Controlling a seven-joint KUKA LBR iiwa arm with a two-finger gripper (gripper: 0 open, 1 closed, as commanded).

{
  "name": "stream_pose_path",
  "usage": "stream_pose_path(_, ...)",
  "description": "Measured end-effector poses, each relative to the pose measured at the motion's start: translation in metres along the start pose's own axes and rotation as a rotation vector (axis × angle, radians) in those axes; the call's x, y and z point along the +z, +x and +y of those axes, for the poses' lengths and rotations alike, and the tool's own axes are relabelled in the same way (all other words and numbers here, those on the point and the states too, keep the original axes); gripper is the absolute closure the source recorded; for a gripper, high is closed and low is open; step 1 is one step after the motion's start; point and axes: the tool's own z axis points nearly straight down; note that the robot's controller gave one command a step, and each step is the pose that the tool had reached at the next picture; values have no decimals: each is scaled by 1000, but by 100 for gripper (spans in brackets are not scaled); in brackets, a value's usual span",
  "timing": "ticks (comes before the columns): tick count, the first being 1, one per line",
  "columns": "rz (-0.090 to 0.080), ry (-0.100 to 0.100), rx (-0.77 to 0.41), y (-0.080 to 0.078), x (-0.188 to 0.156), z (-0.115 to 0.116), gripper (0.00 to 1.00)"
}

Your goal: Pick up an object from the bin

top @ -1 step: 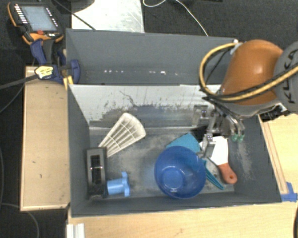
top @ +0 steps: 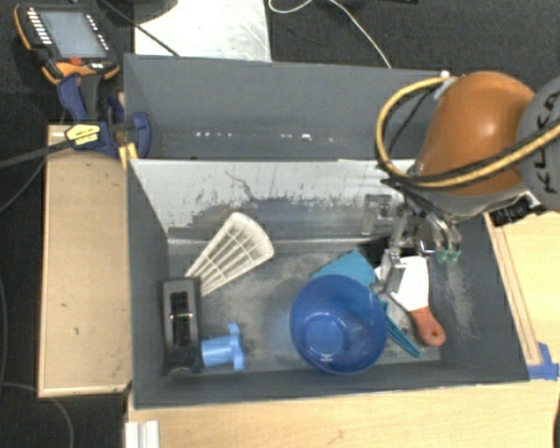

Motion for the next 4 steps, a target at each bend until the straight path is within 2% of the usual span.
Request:
stream_pose_path(1, 0, -1, -392, -19, 95, 43, 0)
stream_pose_path(2, -3, -1, -377, -9, 57, 75, 0)
stream_pose_path(3, -1, -2, -530, -15, 98, 75, 0)
stream_pose_path(4, -2, -2, -1020, 4, 128, 68, 0)
